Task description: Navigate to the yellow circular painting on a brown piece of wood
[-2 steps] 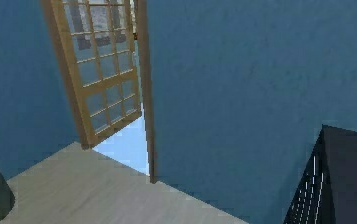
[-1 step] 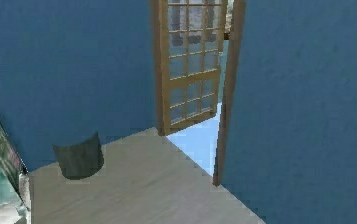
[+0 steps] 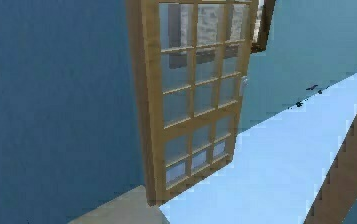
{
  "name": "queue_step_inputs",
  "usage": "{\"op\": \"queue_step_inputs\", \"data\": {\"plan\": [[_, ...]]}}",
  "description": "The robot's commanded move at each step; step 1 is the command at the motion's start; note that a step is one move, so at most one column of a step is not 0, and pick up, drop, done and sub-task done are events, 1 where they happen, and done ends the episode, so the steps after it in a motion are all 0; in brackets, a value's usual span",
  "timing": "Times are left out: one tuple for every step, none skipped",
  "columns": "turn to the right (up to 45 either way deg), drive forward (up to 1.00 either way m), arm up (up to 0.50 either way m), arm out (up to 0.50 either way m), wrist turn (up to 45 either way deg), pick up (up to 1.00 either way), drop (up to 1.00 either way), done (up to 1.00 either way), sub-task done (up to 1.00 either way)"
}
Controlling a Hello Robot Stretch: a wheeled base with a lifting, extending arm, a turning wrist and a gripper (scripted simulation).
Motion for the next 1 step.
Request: {"op": "queue_step_inputs", "data": {"plan": [[0.0, 0.55, 0.00, 0.00, 0.0, 0.00, 0.00, 0.00, 0.00]]}}
